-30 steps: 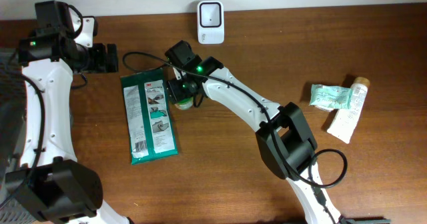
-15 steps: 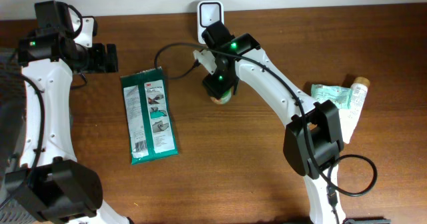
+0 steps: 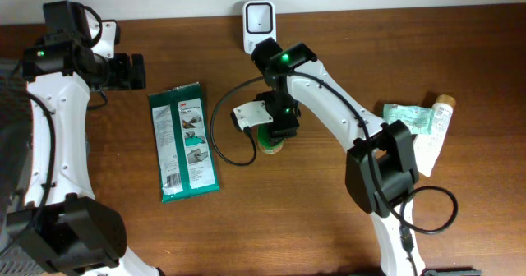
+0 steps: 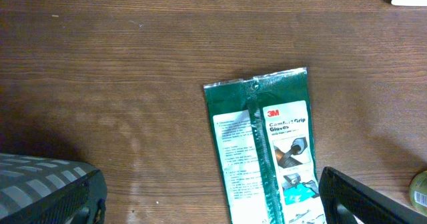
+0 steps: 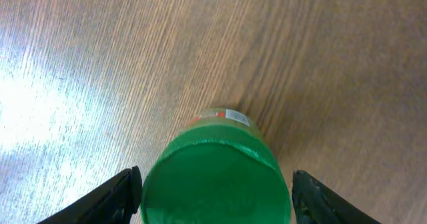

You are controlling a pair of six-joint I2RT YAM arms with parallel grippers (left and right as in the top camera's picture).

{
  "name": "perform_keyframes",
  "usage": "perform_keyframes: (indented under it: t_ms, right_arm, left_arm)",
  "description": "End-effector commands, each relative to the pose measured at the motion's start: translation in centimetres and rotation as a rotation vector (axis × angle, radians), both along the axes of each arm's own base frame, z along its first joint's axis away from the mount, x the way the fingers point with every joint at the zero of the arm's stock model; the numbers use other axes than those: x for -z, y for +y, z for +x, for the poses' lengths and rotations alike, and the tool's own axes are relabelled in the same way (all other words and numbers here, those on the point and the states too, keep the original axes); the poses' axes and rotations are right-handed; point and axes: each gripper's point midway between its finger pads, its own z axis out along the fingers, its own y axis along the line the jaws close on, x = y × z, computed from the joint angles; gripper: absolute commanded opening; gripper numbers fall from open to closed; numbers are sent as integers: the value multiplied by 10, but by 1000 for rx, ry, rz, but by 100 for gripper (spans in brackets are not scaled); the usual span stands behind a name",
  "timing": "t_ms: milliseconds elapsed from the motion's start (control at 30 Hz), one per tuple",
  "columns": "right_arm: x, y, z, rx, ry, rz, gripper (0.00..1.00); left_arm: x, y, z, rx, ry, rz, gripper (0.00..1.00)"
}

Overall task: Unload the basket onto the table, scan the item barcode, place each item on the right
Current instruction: 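Reach the right gripper to the green-lidded jar and grasp it, then lift the jar and hold it before the barcode scanner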

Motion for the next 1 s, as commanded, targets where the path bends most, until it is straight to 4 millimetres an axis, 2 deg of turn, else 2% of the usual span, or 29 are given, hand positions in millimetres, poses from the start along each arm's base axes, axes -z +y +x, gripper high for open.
perform_keyframes:
  t_ms: [0,33,100,133,167,200,233,300,367,400,467,500,567,633,700,800,900,967]
  right_arm:
    - [3,4,2,-2,8,20,75]
    - [-2,5,14,108,-22,2,89]
    - [-46,7,48,530,-82,1,98]
    - [-70,8,59,741,-77,25,98]
    - [-98,10,63,1028,-10,69,98]
    - [-111,8,58,1180,48,73,98]
    - [-111,8,51,1192,86,57,98]
    - [-94,2,40,1303,158,-14,99]
    - [-68,0,36,1375,201,-68,99]
    - [-42,-2,36,1378,201,-96,99]
    - [-2,-8,38,1383,168,-129,99]
    - [5,-10,36,1384,170,-141,99]
    - [7,-10,35,1385,171,-143,98]
    - [13,-13,32,1398,180,-162,90]
    - [22,-16,24,1435,203,-195,90]
    - [23,-15,16,1541,239,-230,87]
    - [24,-24,17,1553,191,-257,87]
    - [25,-23,18,1548,189,-251,87]
  left_arm:
    - [1,0,2,15,0,1,99]
    - [1,0,2,15,0,1,99]
    - [1,0,2,15,0,1,99]
    - [1,0,2,15,0,1,99]
    - [1,0,2,15,0,1,99]
    - [1,0,2,15,0,1,99]
    - [1,0,2,15,0,1,99]
    - [1,0,2,15,0,1,99]
    - [1,0,2,15,0,1,99]
    - [1,0,2,15,0,1,99]
    - [1,0,2,15,0,1,99]
    - [1,0,2,15,0,1,99]
    - [1,0,2,15,0,1,99]
    - [1,0,2,15,0,1,99]
    - [1,0,2,15,0,1,99]
    - [1,0,2,15,0,1,99]
    - [1,0,2,15,0,1,99]
    - [1,0,2,15,0,1,99]
